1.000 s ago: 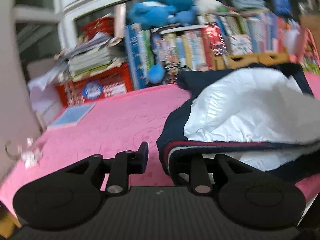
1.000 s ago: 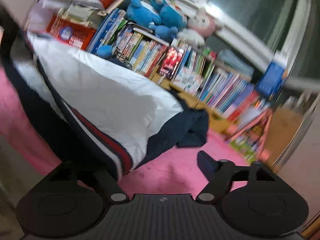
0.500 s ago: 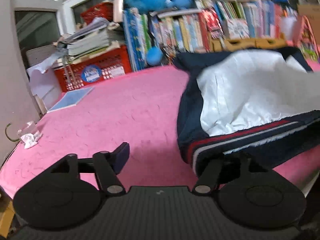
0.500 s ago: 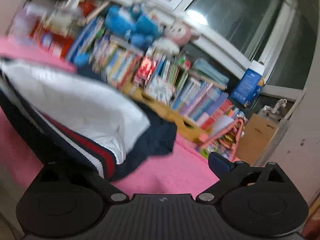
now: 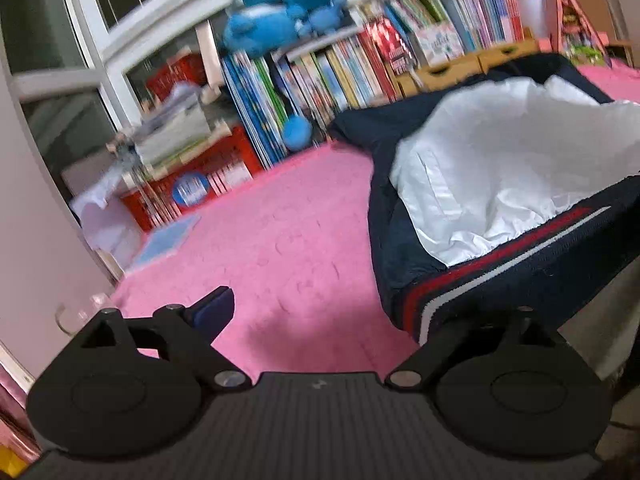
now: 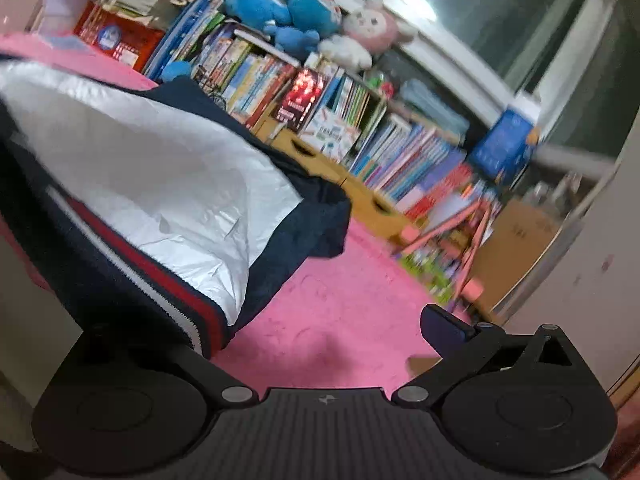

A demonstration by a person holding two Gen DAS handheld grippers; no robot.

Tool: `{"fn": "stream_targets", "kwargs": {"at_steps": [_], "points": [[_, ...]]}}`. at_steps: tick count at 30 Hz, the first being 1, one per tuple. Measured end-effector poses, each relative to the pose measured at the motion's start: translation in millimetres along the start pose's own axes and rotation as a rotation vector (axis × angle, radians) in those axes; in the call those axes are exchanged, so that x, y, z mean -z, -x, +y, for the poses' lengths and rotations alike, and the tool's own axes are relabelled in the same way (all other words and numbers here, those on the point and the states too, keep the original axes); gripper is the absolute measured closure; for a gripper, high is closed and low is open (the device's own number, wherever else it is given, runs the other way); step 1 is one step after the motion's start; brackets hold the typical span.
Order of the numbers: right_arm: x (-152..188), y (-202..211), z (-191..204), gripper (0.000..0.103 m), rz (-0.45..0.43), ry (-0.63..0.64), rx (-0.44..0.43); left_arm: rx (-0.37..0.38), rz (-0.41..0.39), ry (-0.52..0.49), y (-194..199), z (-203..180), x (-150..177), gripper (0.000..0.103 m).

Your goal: Fold clothes

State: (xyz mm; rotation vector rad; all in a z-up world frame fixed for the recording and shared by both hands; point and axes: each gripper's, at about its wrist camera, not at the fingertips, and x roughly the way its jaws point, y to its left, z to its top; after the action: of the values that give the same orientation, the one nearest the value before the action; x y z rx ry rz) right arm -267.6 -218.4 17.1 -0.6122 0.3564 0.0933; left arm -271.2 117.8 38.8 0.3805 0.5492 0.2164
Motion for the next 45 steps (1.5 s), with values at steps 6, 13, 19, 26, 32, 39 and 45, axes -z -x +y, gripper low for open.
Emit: {"fn": "stream_targets", "kwargs": {"at_steps": [6,13,19,26,32,39,45], "points": [[13.7,-5.9,21.3,0.000,-0.017,0.080,-0.084,0.057,0.072,0.083,-14.0,1.1,7.0,0.008],[8.5,13.7,-17.7,0.000,-0.076,0.058,-0.291,0.174,0.068,0.111,2.0,22.3,0.6,0.000],[20.7,2.6,-52.4,0.000,0.009,-0.209,-0.472,0.306,0.066,0.081,12.6,39.1,3.2,0.000],[37.6,-4.1,-79.2,0.000,0.047,-0.376,-0.637,0.472,0.060,0.273,18.2,69.6,6.9,0.000],[54.4,-6.3,-138.7,0.000,-0.084,-0.797,-0.767,0.816,-0.078,0.664,8.0,133.6,-16.5,0.000],[34.1,-62.8,-129.4,0.000,0.024,-0.854,-0.513,0.529,0.037,0.409,-58.9,73.3,-76.7,0.000],[-8.1,-120.8,-77.6,0.001,0.097,-0.759,-0.373,0.436,0.185,0.318,-149.6,5.8,-104.6,0.000]]}}
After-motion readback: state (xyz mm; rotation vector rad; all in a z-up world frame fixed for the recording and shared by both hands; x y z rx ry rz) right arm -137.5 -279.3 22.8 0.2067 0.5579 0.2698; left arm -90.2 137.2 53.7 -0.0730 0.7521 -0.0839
